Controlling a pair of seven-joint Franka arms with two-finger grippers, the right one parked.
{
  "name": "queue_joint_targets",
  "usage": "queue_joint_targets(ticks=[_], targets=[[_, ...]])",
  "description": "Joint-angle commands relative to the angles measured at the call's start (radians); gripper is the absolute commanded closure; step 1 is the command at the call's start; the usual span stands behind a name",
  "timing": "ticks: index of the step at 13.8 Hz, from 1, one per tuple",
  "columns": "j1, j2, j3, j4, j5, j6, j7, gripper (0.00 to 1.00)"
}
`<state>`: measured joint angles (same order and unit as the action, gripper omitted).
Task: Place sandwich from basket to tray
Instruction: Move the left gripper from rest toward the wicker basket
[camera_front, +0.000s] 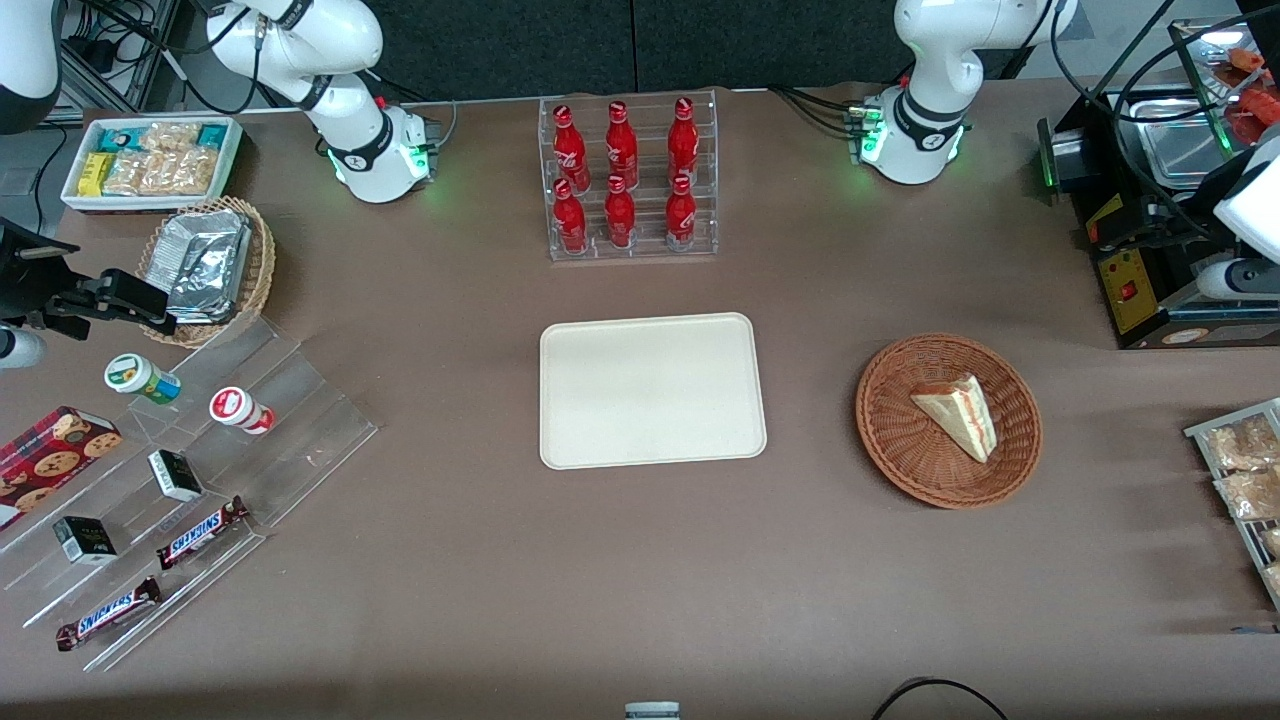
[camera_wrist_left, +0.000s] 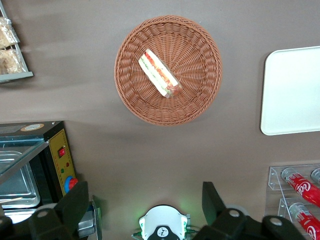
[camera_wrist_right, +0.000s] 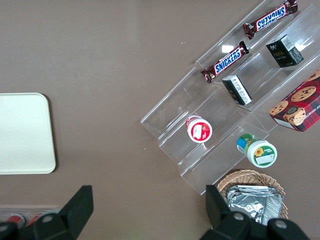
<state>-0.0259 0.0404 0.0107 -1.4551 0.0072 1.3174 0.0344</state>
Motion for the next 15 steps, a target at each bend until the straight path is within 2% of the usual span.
queue_joint_targets(ticks=[1, 5, 9, 15], targets=[[0.004, 0.01, -0.006, 0.009, 0.002, -0.024, 0.016, 0.0], [-0.002, 0.052, -0.008, -0.034, 0.059, 0.024, 0.015, 0.0], [-0.008, 0.001, -0.006, -0.294, 0.063, 0.291, -0.094, 0.0], [-0.025, -0.028, -0.008, -0.585, 0.003, 0.667, -0.528, 0.0]])
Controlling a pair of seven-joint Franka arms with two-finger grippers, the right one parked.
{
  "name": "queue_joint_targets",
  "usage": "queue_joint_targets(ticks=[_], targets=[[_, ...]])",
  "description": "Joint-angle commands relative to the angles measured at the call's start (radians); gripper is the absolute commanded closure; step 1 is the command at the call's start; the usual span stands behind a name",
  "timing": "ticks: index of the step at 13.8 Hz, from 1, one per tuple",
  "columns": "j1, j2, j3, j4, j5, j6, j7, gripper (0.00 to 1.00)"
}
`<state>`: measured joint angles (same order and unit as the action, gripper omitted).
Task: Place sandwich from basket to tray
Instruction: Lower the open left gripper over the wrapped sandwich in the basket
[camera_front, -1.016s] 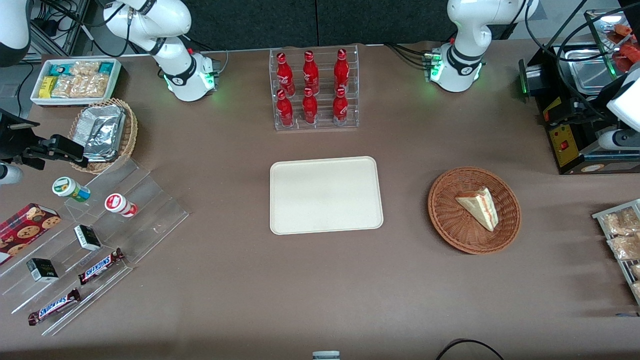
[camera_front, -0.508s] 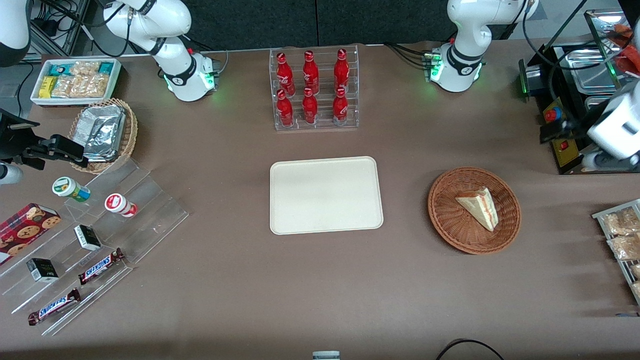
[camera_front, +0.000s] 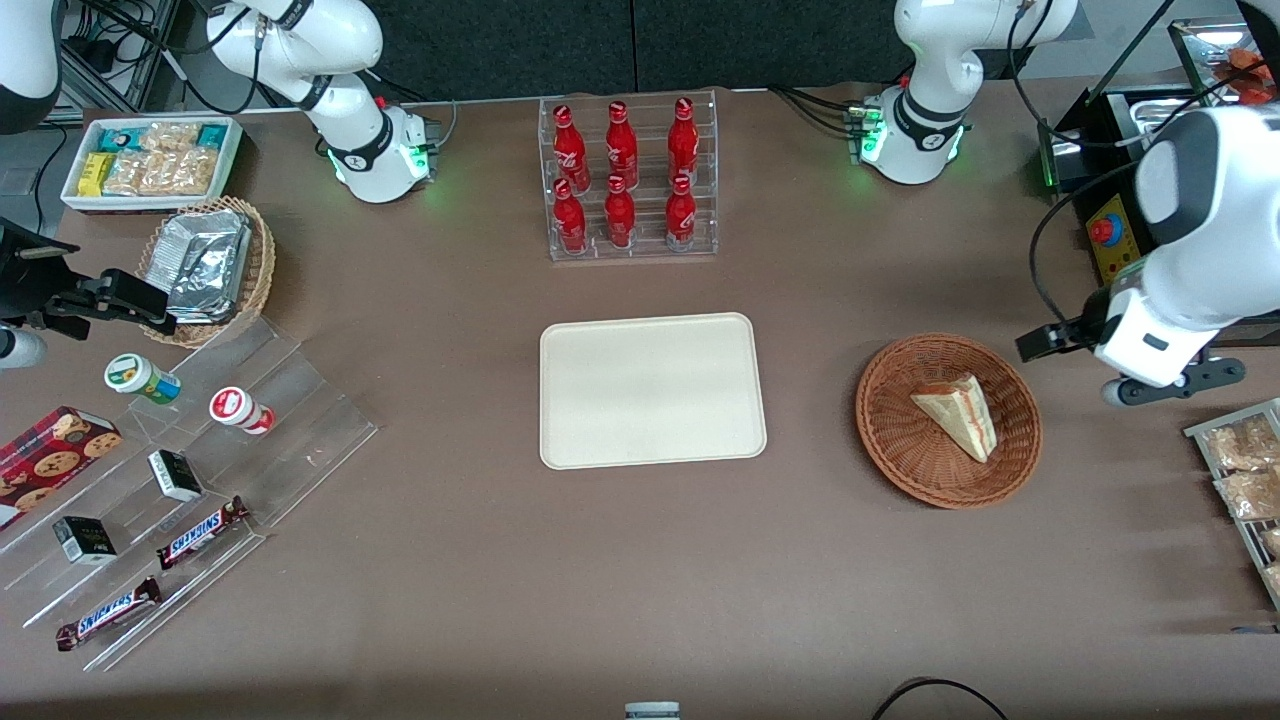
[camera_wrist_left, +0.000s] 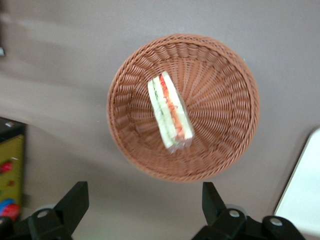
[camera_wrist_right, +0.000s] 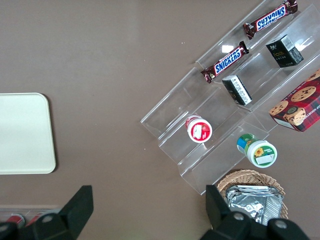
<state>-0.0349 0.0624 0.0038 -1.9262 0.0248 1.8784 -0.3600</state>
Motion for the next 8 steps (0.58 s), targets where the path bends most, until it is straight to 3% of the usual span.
queue_joint_targets(ticks=[1, 5, 8], targets=[[-0.026, -0.05, -0.002, -0.152, -0.014, 0.161, -0.208, 0.0], [-0.06, -0.04, -0.001, -0.286, -0.013, 0.387, -0.407, 0.0], [-0.063, -0.021, 0.001, -0.347, -0.013, 0.476, -0.436, 0.0]])
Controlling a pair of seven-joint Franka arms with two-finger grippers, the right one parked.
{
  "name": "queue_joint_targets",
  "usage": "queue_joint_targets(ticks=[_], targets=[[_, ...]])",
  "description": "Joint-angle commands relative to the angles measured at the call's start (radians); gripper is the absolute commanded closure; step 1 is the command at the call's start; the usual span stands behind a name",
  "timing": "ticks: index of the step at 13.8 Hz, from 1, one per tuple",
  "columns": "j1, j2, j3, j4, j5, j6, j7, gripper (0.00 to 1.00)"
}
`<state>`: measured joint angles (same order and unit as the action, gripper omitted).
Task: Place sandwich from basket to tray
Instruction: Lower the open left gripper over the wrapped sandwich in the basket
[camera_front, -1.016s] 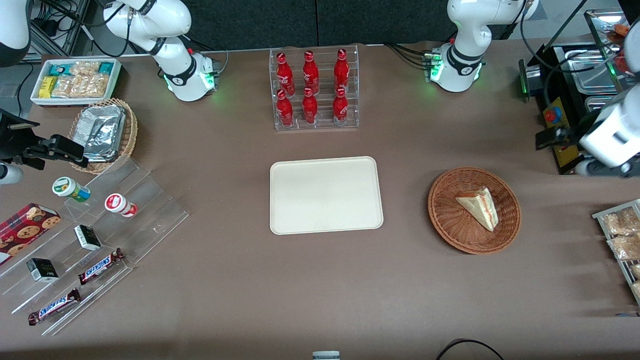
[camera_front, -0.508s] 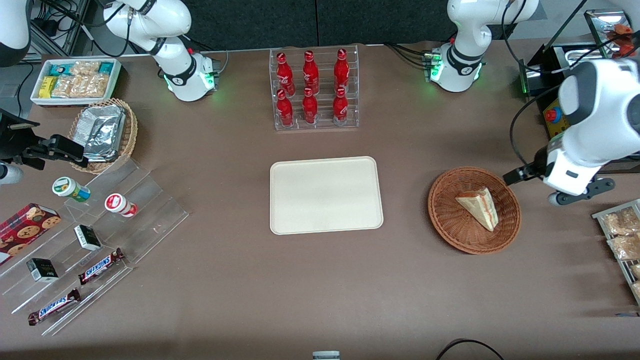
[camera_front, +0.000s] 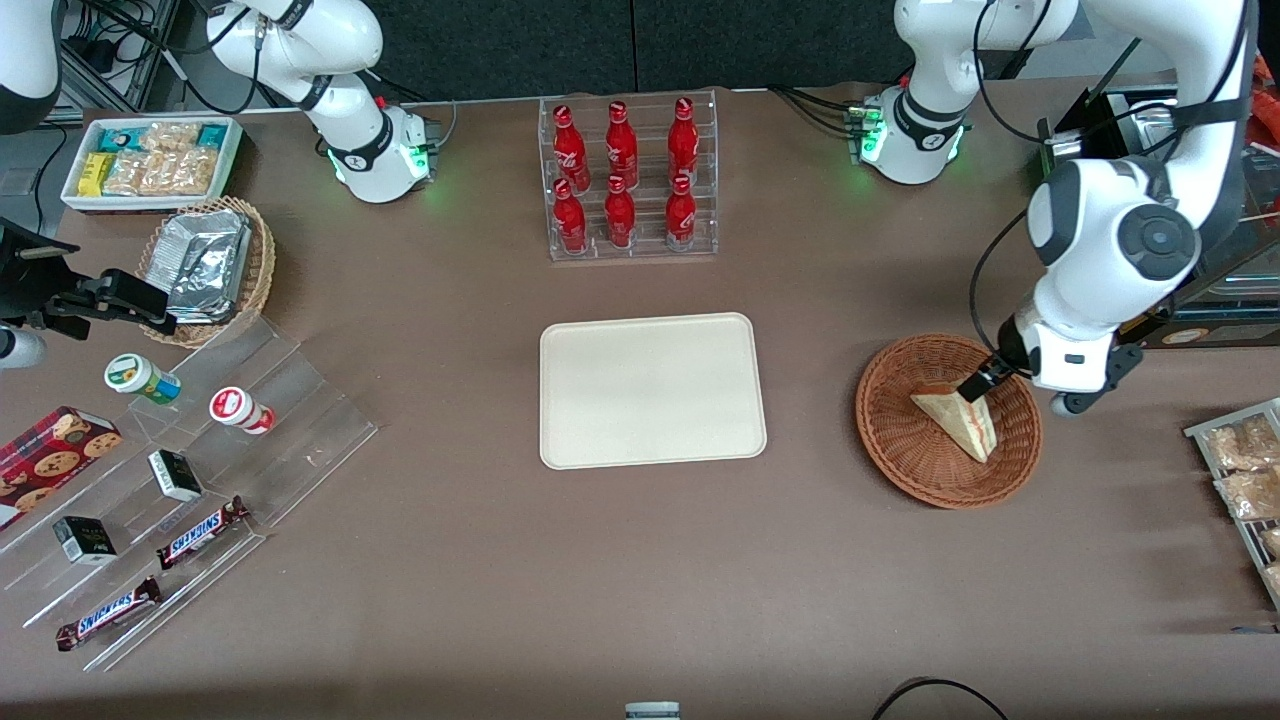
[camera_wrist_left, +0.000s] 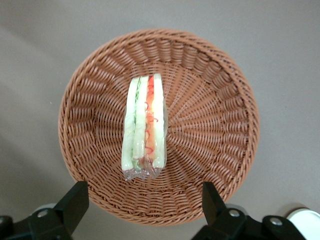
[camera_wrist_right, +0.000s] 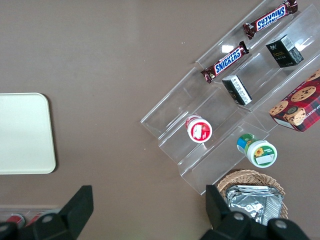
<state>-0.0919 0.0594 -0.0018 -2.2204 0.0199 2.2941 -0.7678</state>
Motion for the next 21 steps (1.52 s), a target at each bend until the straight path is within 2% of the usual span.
queue_joint_targets(ticks=[1, 7, 15, 16, 17, 18, 19, 21], targets=[[-0.006, -0.01, 0.005, -0.071, -0.008, 0.1, -0.045, 0.0], [-0.003, 0.072, 0.008, -0.101, 0.0, 0.206, -0.047, 0.0], [0.009, 0.134, 0.019, -0.096, 0.008, 0.232, -0.044, 0.0], [0.009, 0.148, 0.019, -0.094, 0.008, 0.251, -0.045, 0.06], [0.008, 0.158, 0.019, -0.087, 0.0, 0.257, -0.051, 0.41], [0.008, 0.174, 0.019, -0.07, 0.002, 0.257, -0.06, 0.91], [0.008, 0.175, 0.019, -0.067, 0.002, 0.257, -0.064, 1.0], [0.006, 0.178, 0.019, -0.053, 0.002, 0.255, -0.086, 1.0]])
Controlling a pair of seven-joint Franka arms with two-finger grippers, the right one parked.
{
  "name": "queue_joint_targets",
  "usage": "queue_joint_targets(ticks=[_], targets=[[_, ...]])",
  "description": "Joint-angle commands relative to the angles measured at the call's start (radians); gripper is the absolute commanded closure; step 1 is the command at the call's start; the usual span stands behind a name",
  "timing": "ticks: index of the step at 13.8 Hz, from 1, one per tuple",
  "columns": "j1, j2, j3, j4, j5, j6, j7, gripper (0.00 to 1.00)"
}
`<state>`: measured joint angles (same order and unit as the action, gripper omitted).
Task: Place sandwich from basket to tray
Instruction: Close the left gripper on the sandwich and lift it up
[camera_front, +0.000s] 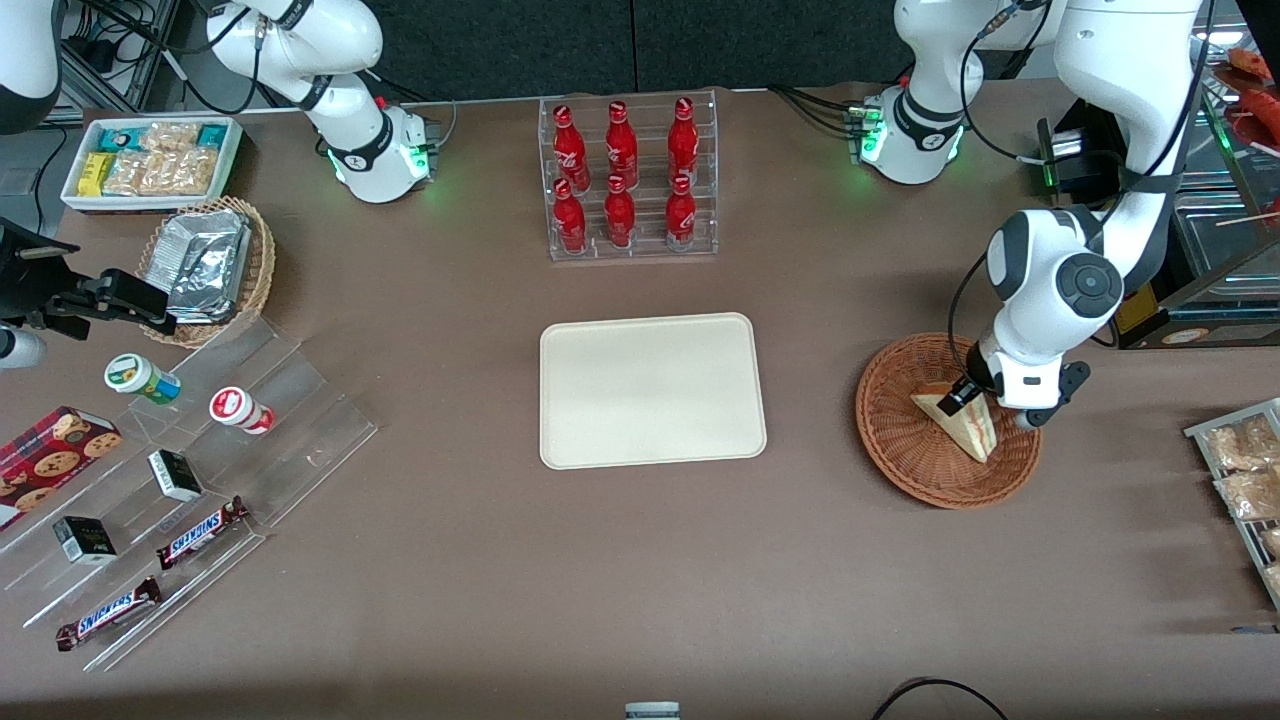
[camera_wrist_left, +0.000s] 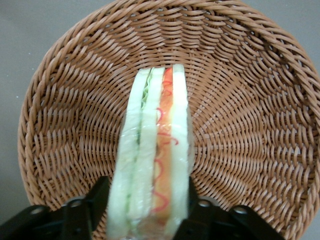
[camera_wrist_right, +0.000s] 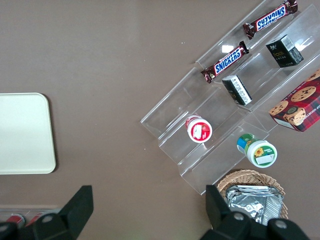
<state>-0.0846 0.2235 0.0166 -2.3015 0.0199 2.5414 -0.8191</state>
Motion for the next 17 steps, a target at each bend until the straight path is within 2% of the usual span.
queue_joint_targets(ticks=[1, 4, 5, 8, 9, 14, 17], targets=[[-0.003, 0.017, 0.0, 0.036, 0.005, 0.005, -0.051, 1.0], [-0.013, 0.008, -0.001, 0.082, 0.011, -0.044, -0.045, 1.0], [-0.015, -0.001, -0.003, 0.114, 0.012, -0.109, -0.038, 1.0], [-0.029, -0.073, -0.027, 0.235, 0.095, -0.419, -0.029, 1.0], [-0.036, -0.085, -0.043, 0.287, 0.097, -0.52, -0.029, 1.0], [-0.038, -0.102, -0.242, 0.512, 0.094, -0.87, -0.023, 1.0], [-0.038, -0.092, -0.378, 0.57, 0.08, -0.92, -0.026, 1.0]])
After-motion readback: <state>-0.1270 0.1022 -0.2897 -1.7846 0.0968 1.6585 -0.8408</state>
